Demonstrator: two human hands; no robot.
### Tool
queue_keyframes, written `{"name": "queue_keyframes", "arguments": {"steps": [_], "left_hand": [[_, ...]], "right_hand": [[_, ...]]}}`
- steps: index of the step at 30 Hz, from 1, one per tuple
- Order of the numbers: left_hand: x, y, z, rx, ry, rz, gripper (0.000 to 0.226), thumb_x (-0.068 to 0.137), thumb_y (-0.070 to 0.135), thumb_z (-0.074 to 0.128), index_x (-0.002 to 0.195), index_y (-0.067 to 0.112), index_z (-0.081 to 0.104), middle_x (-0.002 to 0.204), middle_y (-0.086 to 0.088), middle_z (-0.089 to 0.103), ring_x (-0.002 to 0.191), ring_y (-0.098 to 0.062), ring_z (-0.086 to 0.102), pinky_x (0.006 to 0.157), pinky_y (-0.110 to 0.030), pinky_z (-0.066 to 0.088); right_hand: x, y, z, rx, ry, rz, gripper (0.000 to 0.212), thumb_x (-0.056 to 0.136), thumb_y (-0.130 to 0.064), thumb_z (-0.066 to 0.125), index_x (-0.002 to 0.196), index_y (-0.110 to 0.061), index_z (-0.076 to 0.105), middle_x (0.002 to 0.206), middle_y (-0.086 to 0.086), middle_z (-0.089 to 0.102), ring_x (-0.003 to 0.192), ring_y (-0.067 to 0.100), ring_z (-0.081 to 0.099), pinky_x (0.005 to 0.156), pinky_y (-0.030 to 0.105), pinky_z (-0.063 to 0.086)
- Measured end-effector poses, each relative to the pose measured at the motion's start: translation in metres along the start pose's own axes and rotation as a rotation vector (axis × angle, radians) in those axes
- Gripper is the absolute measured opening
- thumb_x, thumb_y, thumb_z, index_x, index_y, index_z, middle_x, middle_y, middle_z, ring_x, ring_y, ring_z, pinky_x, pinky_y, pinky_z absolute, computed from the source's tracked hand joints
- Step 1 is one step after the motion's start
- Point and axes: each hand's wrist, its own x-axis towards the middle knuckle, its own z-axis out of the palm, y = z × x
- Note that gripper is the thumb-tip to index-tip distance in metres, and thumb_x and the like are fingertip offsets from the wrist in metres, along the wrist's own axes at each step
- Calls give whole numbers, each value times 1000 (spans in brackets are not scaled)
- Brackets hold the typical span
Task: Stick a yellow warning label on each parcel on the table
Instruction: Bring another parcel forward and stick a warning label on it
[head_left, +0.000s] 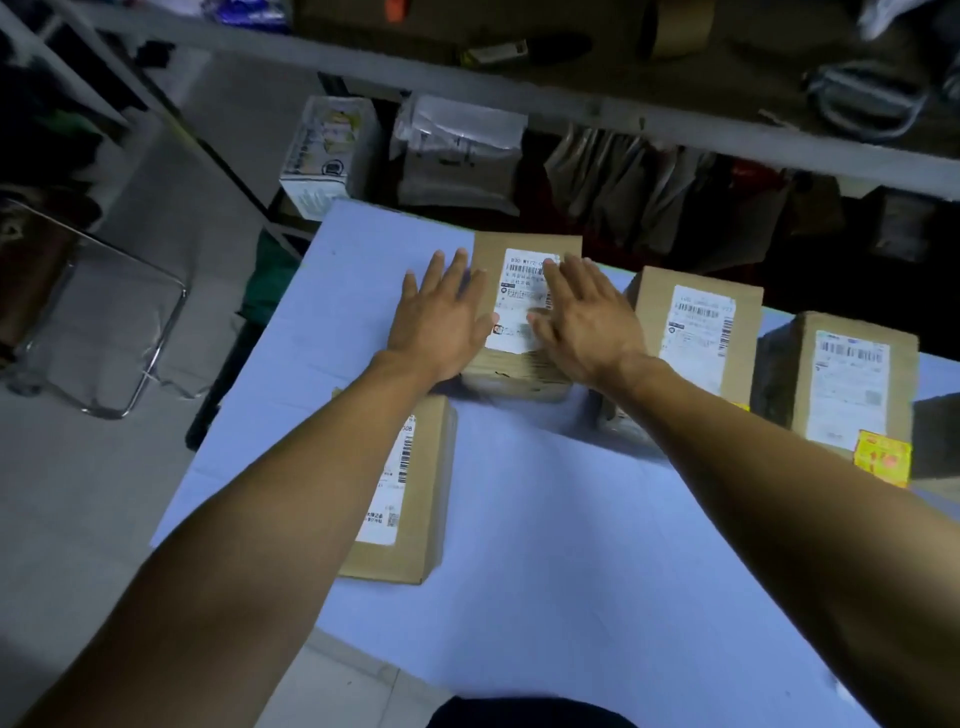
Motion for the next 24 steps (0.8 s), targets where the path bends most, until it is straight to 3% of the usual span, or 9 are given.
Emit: {"name": "queue_keyframes", "arguments": {"steps": [5, 9, 11, 14, 16, 18, 19, 22, 24], "left_hand": [[10, 6, 25, -316, 84, 51, 62, 104, 38, 42, 156, 9, 24, 167, -13, 6, 150, -32, 23, 115, -45, 31], [-9, 11, 48, -424, 164, 32, 63, 102, 40, 40, 156, 12, 27, 168, -10, 8, 145, -32, 34, 104, -43, 44], [-12, 9, 52, -472, 195, 49, 63, 101, 41, 41, 155, 12, 29, 168, -9, 9, 146, -31, 34, 105, -44, 44], [-2, 6, 46, -682, 181, -60, 63, 99, 33, 55, 155, 15, 30, 167, -3, 13, 149, -19, 27, 114, -33, 31], [10, 5, 43, -955, 113, -243, 70, 92, 39, 61, 154, 23, 33, 161, 0, 33, 143, -16, 39, 116, -31, 32], [21, 4, 41, -1316, 36, -439, 65, 81, 45, 64, 142, 24, 49, 133, 2, 66, 118, -17, 64, 105, -44, 50], [25, 5, 40, -1435, -17, -499, 55, 81, 44, 64, 132, 23, 58, 118, 1, 73, 105, -19, 70, 96, -47, 55], [26, 10, 34, -1534, -113, -508, 27, 96, 39, 58, 121, 28, 61, 111, 0, 74, 97, -19, 72, 93, -44, 57], [25, 13, 34, -1514, -130, -479, 27, 100, 42, 52, 125, 34, 57, 116, 4, 73, 101, -15, 71, 93, -39, 56]], "right_hand": [[6, 2, 27, 77, -50, 33, 72, 105, -47, 31, 160, -7, 6, 168, 15, -6, 155, 29, -9, 126, 41, 0], [-10, 4, 49, 87, 20, 3, 79, 101, -55, 19, 160, -4, 7, 168, 16, -5, 155, 30, -11, 123, 35, -7], [-13, 3, 53, 150, 63, 3, 79, 99, -55, 21, 160, -5, 12, 168, 16, -1, 155, 30, -7, 124, 34, -4], [-12, -6, 53, 408, 161, 72, 72, 102, -43, 43, 160, -11, 16, 169, 12, 1, 156, 24, -2, 123, 28, 0], [-6, -13, 50, 688, 202, 224, 72, 101, -36, 52, 160, -19, 15, 169, 6, 10, 155, 16, 8, 124, 27, 9], [2, -12, 50, 1035, 163, 421, 72, 98, -38, 56, 160, -29, 19, 159, -2, 40, 143, 11, 39, 121, 31, 27], [5, -8, 52, 1182, 114, 498, 72, 95, -41, 59, 157, -33, 24, 148, -6, 53, 133, 9, 53, 117, 35, 36], [9, 2, 59, 1337, 21, 543, 74, 86, -50, 62, 153, -39, 31, 136, -11, 63, 118, 11, 65, 109, 44, 47], [9, 2, 62, 1342, 29, 533, 74, 88, -50, 60, 154, -38, 29, 134, -10, 65, 116, 10, 66, 110, 42, 46]]}}
